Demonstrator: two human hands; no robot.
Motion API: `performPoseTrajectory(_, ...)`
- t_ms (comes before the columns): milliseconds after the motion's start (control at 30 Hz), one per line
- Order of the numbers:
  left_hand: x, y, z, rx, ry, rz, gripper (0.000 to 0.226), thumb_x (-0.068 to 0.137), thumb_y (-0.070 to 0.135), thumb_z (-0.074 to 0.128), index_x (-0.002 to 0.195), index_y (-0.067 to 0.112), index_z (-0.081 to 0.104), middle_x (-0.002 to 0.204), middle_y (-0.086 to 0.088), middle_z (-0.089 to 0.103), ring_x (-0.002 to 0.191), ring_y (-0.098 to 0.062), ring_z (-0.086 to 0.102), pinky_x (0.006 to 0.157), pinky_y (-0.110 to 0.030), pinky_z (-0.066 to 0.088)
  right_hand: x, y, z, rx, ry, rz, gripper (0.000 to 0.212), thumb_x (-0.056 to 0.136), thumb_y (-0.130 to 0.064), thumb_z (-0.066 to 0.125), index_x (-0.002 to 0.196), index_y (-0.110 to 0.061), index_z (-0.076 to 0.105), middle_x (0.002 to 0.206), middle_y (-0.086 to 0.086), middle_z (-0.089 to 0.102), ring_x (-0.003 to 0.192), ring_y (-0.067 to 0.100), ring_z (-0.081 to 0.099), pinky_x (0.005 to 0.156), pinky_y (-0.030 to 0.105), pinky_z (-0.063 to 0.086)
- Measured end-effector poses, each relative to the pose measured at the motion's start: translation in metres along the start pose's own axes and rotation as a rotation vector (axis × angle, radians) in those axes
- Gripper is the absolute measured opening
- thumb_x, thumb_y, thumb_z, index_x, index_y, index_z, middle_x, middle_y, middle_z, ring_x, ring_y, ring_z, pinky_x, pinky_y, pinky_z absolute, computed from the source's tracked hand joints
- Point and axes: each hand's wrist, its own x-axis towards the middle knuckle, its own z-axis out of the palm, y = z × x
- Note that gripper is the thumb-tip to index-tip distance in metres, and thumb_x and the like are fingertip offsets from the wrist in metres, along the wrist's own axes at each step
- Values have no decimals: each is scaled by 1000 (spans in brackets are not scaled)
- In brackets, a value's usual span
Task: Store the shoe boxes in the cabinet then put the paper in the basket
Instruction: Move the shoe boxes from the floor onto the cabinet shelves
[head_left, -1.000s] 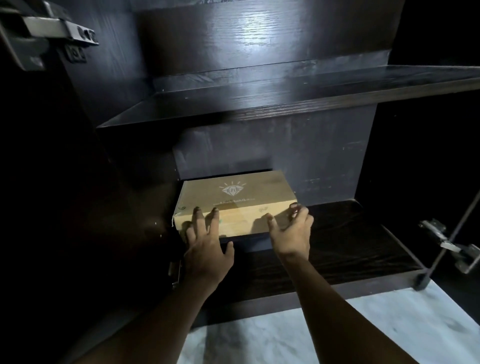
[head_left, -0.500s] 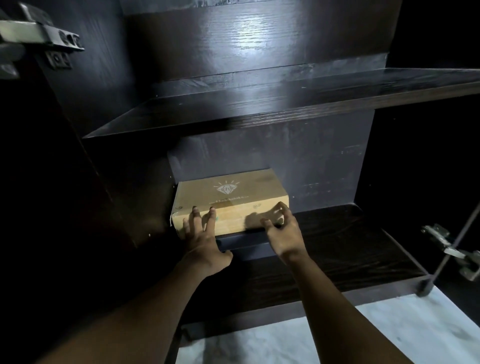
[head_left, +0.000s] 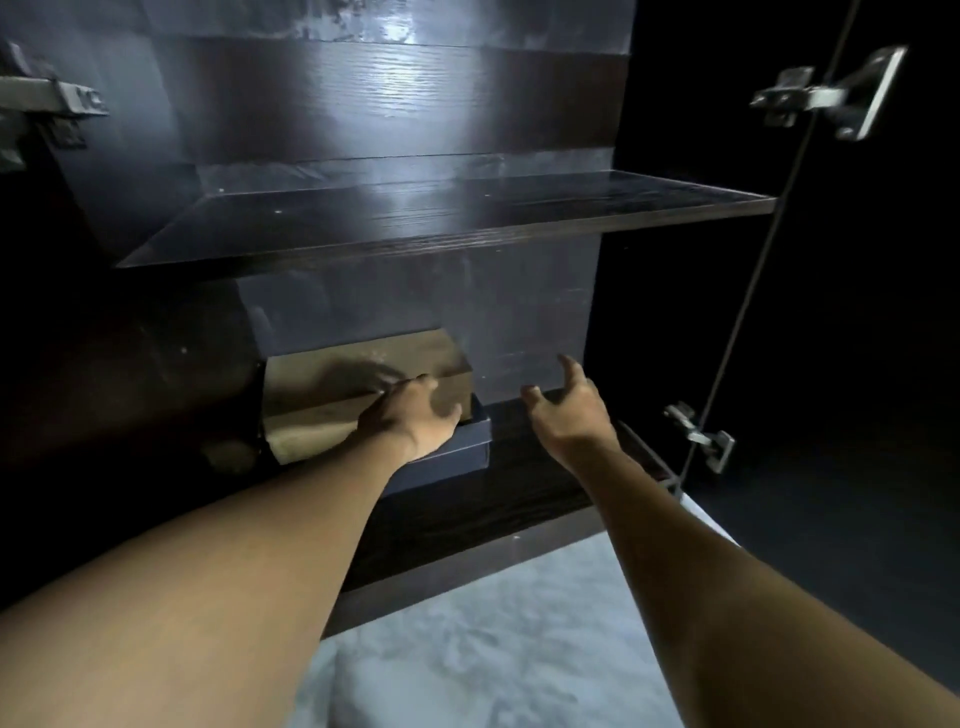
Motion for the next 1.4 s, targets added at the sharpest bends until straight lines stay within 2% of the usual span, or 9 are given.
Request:
performPoseTrajectory(200,-33,88,15,-164,-63,298,36,92,45,56,118,21,63,115,-1,66,106,-24,61,92,-34,50,-48,17,-91,-242,102,66,69,93,-48,55,152,-25,29,147,11,45,134,32,45,111,45,38)
performPoseTrajectory(333,-90,148,34,-353,-128,511,27,94,31,59,112,13,66,101,-3,66,93,-20,61,74,-23,43,-107,37,-148,-334,183,130,65,96,-46,53,152,-26,28,146,8,45,132,29,46,103,41,43)
performPoseTrajectory(433,-144,184,57,-474,-267,611,29,90,28,62,106,4,68,91,-12,68,84,-26,63,72,-31,48,-165,54,-183,-405,260,192,63,95,-46,52,151,-27,30,146,6,45,132,26,46,103,41,43)
performPoseTrajectory(567,-216,208,84,-494,-446,634,31,87,42,63,111,23,67,88,3,65,92,-23,65,82,-33,53,-254,86,-223,-452,343,310,61,95,-42,55,149,-25,34,148,7,47,133,25,46,107,40,40)
performPoseTrajectory(700,-293,223,105,-461,-641,684,36,93,40,58,124,20,61,95,-6,67,94,-25,65,77,-33,51,-341,120,-241,-411,445,437,57,94,-37,59,145,-18,42,140,12,54,127,27,52,105,38,42)
performPoseTrajectory(833,-359,221,146,-418,-825,603,49,94,41,56,138,20,50,130,-8,59,117,-26,57,91,-31,46,-418,165,-244,-365,496,606,50,90,-34,60,135,-16,50,125,12,61,116,29,57,96,33,44)
performPoseTrajectory(1133,-445,167,227,-278,-927,490,87,67,68,50,144,33,35,139,-2,53,125,-27,52,104,-41,44,-512,230,-225,-375,550,944,60,89,-38,56,144,-19,40,144,12,45,134,31,42,107,45,38)
performPoseTrajectory(1267,-464,157,241,-248,-858,441,75,87,49,59,151,30,26,147,-8,40,133,-31,42,107,-43,39,-534,247,-221,-492,527,1095,74,85,-48,58,149,-22,32,157,13,27,149,32,17,119,53,17)
performPoseTrajectory(1400,-472,153,254,-275,-793,430,72,89,49,58,151,33,25,143,-10,41,130,-32,44,106,-44,40,-547,255,-228,-459,565,1220,94,76,-69,61,150,-24,26,160,21,14,149,36,12,116,48,21)
